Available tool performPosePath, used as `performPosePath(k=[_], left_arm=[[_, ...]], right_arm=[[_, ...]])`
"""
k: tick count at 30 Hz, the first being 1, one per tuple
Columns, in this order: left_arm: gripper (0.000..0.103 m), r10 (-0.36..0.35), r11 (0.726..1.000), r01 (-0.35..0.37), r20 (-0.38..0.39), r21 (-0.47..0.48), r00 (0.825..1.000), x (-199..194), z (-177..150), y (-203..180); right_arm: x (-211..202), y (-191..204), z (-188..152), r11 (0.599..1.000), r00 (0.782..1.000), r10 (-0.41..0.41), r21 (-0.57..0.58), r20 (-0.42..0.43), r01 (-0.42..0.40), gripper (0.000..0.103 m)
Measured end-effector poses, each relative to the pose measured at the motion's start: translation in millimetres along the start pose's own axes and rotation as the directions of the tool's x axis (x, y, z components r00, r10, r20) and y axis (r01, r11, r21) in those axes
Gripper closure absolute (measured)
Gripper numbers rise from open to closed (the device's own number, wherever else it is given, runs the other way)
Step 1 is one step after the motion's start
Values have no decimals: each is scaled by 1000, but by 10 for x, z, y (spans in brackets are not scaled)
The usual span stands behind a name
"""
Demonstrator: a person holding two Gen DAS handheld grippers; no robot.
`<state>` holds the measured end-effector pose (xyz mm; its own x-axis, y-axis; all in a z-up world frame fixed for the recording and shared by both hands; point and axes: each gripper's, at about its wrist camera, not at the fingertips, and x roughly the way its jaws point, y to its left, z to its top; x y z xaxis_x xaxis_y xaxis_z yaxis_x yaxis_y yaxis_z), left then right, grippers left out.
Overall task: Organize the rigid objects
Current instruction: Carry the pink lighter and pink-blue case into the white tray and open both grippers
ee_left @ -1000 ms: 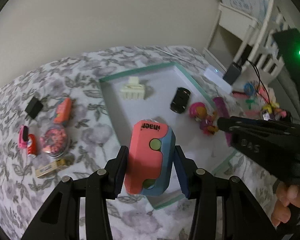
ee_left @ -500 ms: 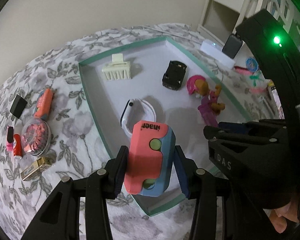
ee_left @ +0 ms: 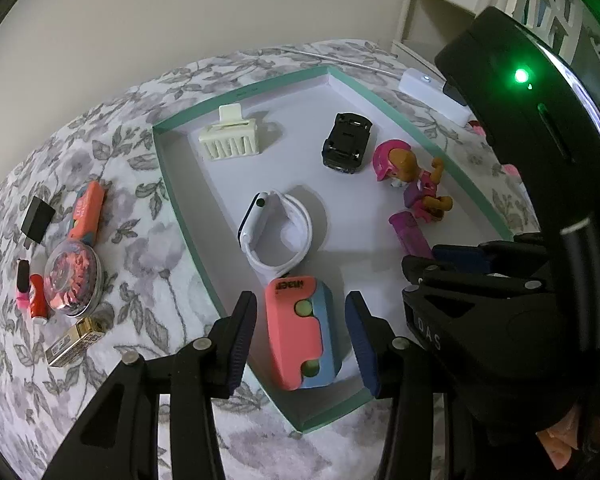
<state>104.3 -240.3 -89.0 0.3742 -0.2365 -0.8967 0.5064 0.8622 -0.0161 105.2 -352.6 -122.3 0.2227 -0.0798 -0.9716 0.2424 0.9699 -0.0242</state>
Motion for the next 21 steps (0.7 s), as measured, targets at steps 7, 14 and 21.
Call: performPosePath(k=[7, 14, 21], left_arm=[[56, 5, 1000, -5, -1, -19, 1000, -32, 25, 52], [54, 13, 998, -13, 8, -59, 1000, -105, 57, 174], [54, 26, 987, -23, 20, -160, 999, -183, 79, 460]], right_arm=[[-78, 86, 82, 999, 999, -38, -14, 20, 38, 69], [-222, 88, 136, 999, 997, -33, -1, 72, 34, 64], [-251, 36, 104, 999, 995, -31, 18, 90, 30, 64]])
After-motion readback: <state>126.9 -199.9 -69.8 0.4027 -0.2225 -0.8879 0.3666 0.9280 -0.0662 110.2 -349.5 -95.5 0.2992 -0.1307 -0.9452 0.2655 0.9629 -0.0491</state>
